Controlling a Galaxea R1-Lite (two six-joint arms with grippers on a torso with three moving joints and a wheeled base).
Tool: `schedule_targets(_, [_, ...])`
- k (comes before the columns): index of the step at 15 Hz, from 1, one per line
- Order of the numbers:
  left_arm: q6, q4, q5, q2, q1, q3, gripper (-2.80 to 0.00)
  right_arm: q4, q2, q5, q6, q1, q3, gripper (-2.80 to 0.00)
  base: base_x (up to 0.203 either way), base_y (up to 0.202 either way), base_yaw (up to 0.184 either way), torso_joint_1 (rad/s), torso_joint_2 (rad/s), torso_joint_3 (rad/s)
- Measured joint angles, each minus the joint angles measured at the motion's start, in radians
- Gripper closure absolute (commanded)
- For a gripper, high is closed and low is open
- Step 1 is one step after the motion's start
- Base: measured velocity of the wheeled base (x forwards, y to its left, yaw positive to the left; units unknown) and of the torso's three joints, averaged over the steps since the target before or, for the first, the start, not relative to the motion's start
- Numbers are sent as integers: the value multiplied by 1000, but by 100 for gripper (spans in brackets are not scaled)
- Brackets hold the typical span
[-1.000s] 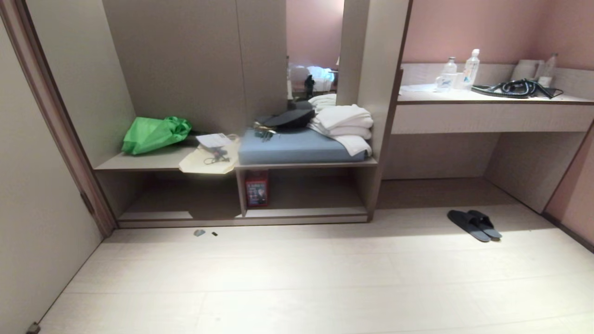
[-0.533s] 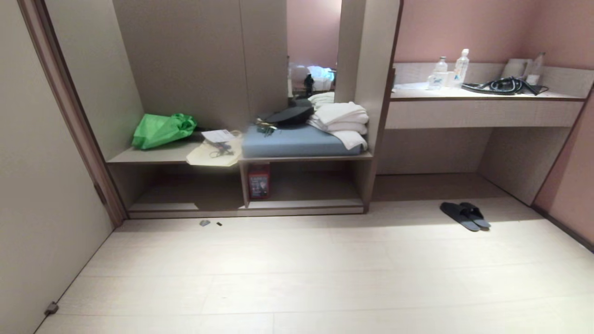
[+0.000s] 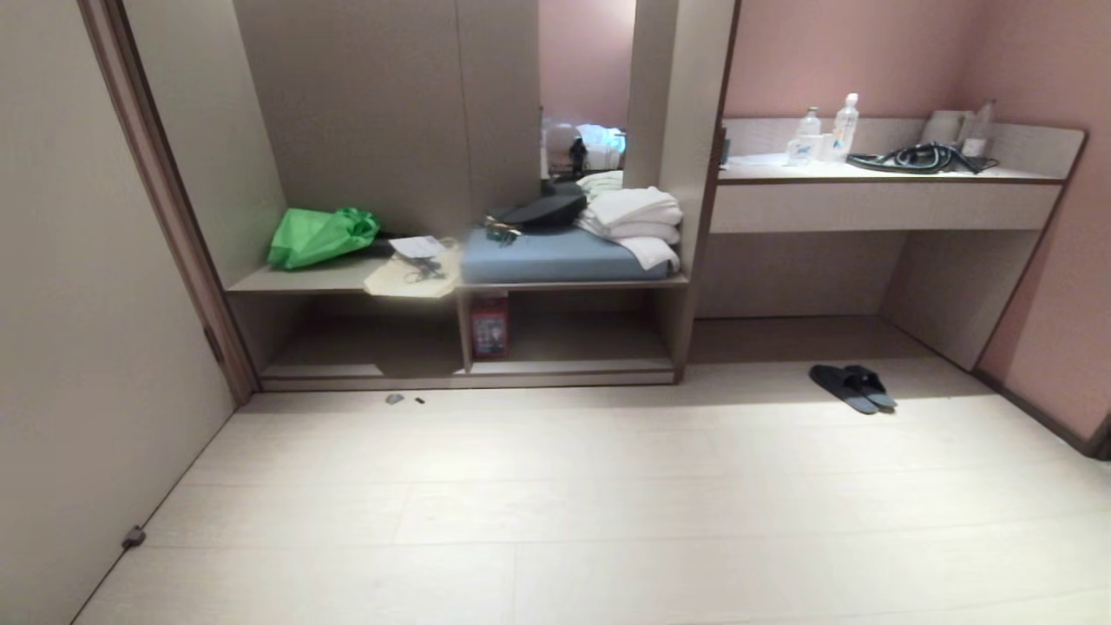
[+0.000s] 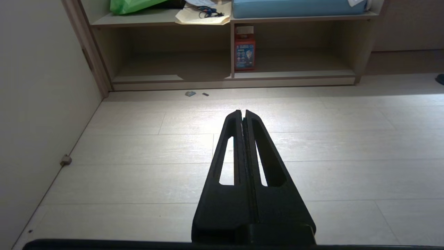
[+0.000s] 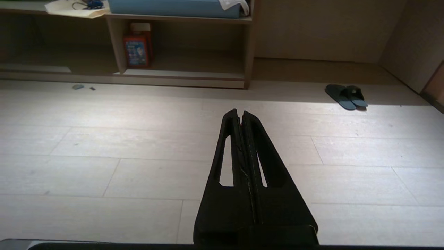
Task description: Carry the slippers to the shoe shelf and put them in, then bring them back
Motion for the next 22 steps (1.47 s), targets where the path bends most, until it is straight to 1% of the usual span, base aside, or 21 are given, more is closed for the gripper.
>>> schedule_targets(15, [0,0,0,0,0,0,0,0,0,0,0,0,0,0,-195,0,1,2,2,2])
schedule_targets(22, [1,0,0,0,0,0,0,0,0,0,0,0,0,0,-14,0,1,0,1,1])
